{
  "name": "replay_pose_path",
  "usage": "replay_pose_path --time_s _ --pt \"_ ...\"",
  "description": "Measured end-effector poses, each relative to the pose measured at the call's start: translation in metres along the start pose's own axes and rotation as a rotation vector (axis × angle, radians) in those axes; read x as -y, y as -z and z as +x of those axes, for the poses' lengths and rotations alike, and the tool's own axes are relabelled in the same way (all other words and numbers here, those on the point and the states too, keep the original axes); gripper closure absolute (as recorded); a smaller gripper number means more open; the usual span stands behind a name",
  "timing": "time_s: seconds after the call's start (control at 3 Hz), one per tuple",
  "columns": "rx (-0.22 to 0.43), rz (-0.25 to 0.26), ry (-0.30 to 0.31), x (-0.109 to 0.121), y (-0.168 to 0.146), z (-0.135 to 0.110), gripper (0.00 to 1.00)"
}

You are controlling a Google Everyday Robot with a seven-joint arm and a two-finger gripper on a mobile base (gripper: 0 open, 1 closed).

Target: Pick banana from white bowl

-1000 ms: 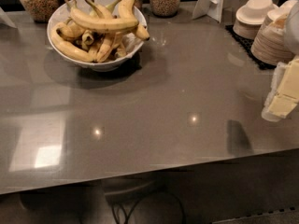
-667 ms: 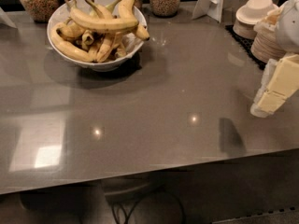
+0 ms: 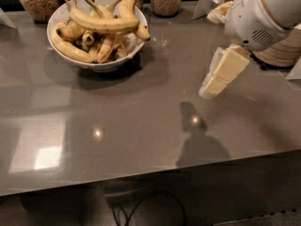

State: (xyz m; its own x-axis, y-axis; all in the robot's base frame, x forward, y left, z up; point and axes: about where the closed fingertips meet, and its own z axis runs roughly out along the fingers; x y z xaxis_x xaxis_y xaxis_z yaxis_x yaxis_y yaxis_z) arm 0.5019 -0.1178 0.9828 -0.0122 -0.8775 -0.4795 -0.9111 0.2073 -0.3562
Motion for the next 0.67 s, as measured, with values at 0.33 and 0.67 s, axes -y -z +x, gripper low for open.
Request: replay_pose_path --time_s 0.33,0.67 --pt "0.103 0.029 0.028 0.0364 -0.0374 -0.0375 0.00" --pt "0.103 0.029 0.028 0.0364 -0.0374 -0.0375 0.00"
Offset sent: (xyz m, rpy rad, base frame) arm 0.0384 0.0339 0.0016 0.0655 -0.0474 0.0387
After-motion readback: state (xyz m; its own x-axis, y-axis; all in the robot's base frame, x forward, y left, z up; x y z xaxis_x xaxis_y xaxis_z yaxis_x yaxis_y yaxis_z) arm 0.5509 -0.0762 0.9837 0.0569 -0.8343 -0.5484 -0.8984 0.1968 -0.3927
